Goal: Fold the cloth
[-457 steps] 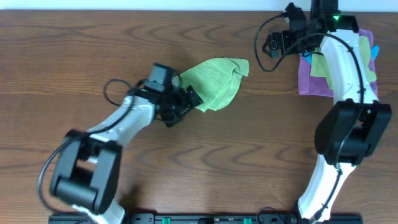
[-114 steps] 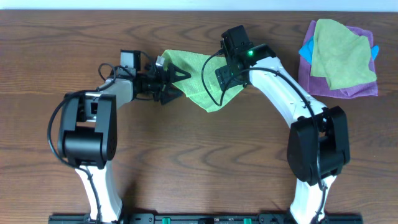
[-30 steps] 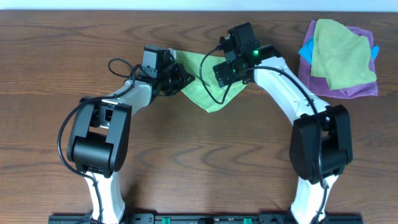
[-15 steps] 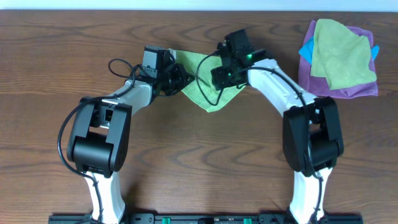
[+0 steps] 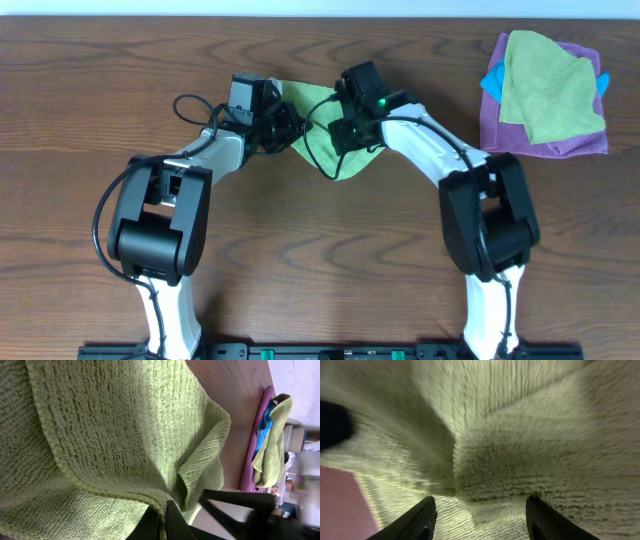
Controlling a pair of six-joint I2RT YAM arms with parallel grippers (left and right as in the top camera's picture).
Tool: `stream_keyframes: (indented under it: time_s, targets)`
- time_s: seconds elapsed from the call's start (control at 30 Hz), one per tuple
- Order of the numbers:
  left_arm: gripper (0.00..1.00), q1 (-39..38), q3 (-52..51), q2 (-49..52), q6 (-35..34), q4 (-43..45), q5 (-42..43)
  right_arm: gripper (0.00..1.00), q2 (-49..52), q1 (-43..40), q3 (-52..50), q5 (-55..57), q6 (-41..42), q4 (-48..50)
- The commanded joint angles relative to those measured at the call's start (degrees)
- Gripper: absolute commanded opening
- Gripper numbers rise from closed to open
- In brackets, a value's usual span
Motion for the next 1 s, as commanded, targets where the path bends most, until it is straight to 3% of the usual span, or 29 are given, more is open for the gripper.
stream_keyframes:
  time_s: [0.0,0.4,0.73,0.97]
  targets:
    - [0.06,0.2,-0.2,-0.3,-1.1,-0.2,-0.8,0.55,2.4,0.0,-0.7,0.9,0.7,0.3]
    - [0.06,0.2,-0.2,-0.3,-1.4,-0.2,-1.7,0.09,2.5,-0.3,-0.7,2.7,0.7,0.8]
    - [0.06,0.2,-0.2,-0.3,-3.4,-0.1,-2.1,0.02,0.5,-0.3,-0.3,3.1,0.4,-1.8]
    - [0.06,2.1,-0.2,-0.3,-7.0,3.6,4.4,0.02,-6.3,-0.3,-0.3,3.7,0.4,-5.1]
